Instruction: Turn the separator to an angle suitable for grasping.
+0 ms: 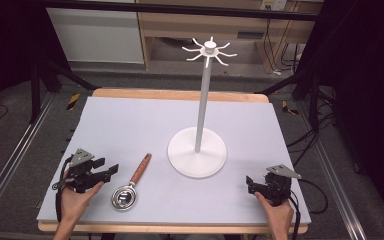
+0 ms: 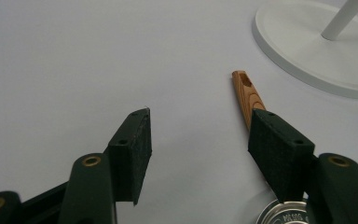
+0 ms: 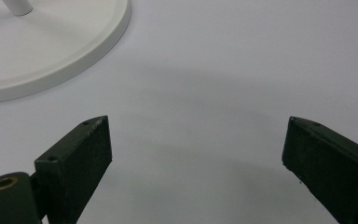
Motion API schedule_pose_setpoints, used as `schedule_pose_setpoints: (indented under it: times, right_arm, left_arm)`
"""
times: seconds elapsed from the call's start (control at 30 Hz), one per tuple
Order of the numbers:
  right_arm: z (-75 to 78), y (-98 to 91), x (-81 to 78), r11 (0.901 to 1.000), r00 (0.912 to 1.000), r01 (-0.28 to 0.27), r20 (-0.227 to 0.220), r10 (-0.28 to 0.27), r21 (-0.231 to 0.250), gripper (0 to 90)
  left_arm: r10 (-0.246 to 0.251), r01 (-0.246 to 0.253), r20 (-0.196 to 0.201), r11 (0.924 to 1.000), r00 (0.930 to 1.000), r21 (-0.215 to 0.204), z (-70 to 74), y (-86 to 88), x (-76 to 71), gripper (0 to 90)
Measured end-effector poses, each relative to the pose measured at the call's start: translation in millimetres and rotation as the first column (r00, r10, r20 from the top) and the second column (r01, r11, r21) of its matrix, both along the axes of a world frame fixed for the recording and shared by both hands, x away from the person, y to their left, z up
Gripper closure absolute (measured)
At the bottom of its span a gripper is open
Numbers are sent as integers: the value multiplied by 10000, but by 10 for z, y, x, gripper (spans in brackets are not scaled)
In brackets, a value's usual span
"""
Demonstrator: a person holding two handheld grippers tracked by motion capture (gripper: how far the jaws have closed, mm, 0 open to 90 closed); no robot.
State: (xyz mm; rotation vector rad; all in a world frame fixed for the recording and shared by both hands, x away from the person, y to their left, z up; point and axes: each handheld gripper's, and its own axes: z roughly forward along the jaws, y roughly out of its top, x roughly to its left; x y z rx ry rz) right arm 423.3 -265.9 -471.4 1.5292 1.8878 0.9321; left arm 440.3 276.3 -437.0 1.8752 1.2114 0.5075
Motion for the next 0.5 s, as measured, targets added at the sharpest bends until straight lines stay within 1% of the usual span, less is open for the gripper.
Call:
schedule_pose_setpoints:
  times: [0.1, 0.17, 0.23, 0.5]
  right_arm:
    - [2, -1, 1, 10000, 10000, -32, -21, 31, -41, 86]
    - [0, 3, 2, 10000, 10000, -61, -32, 61, -46, 86]
    - [1, 8, 2, 10000, 10000, -61, -18, 61, -56, 86]
    - [4, 11, 3, 9999, 9999, -103, -47, 103, -54, 86]
  left_arm:
    - [-56, 56, -1, 10000, 10000, -6, 4, -33, -3, 399]
    - [-166, 166, -16, 9998, 9999, 129, 12, -60, -7, 405]
    - [-220, 220, -1, 9996, 9998, 148, 15, -93, -11, 410]
    - [-607, 610, -137, 9979, 9981, 223, 17, -206, -20, 439]
